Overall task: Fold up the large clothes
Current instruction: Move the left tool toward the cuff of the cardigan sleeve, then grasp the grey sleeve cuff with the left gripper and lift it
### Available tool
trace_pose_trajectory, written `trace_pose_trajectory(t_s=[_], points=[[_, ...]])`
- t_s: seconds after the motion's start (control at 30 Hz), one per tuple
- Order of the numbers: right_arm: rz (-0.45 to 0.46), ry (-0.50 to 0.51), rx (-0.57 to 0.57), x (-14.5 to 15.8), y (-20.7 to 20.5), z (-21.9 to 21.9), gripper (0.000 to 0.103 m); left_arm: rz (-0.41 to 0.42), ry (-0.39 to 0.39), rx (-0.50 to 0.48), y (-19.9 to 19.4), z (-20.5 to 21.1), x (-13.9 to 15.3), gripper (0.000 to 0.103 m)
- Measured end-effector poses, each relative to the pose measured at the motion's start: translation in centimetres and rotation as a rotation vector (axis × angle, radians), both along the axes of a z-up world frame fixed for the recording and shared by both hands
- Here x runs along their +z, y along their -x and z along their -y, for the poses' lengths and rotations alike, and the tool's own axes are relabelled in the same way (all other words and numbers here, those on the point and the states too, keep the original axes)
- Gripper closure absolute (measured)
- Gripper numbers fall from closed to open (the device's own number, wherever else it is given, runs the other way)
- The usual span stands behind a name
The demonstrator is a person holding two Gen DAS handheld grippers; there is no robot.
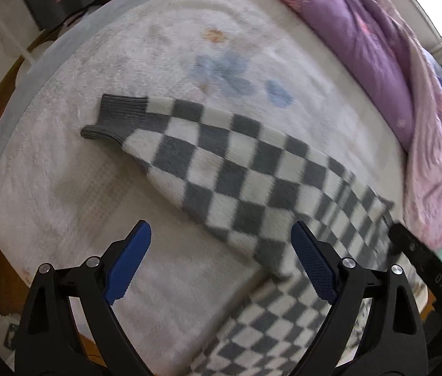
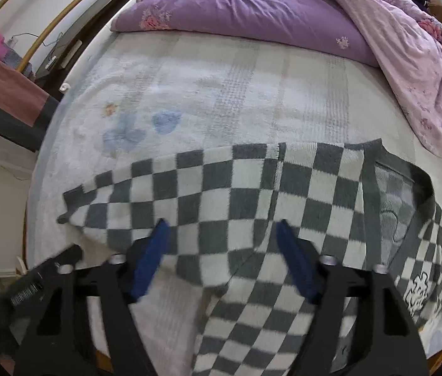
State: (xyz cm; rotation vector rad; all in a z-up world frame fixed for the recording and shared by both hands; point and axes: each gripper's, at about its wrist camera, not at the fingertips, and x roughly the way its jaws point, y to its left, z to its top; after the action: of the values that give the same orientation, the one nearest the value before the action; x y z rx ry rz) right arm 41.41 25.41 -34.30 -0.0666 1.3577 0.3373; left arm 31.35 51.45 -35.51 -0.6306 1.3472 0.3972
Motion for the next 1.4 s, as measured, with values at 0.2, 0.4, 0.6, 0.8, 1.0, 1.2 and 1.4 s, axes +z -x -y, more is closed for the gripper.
trace_pose_trajectory(t_s=[0.2, 0.4, 0.6, 0.8, 1.0, 1.2, 1.4], points=[[-0.086, -0.022, 0.024, -5.8, -0.6, 1.8, 0.091, -0.068, -0.086, 0.129, 0.1, -5.1, -5.1, 0.012], [-0.173, -0.014, 0.052, -10.4, 0.3, 2.9, 0.099, -0.070, -0.070, 0.313, 1.9, -9.8, -9.7, 0.012], [-0.220, 0.005, 0.056, -12.6, 1.1, 3.4, 0.099, -0.038, 0.088, 0.522, 3.4, -12.6, -12.7, 0.022], [-0.241, 0.010, 0.054, -13.5, 1.4, 3.4, 0.099, 0.019, 0.175, 0.562, 4.0, -12.9, -12.3, 0.037], [-0.252, 0.000, 0.063, -14.0, 1.9, 2.7, 0.099, 0.132, 0.213, 0.685, 5.9, -14.3, -10.5, 0.024], [-0.251, 0.012, 0.080, -14.9, 1.9, 1.6, 0.099, 0.083, 0.187, 0.711, 6.0, -16.0, -12.7, 0.063], [-0.243, -0.059, 0.057, -14.3, 1.5, 2.0, 0.100, 0.088, -0.061, 0.443, 2.4, -14.8, -8.1, 0.093]])
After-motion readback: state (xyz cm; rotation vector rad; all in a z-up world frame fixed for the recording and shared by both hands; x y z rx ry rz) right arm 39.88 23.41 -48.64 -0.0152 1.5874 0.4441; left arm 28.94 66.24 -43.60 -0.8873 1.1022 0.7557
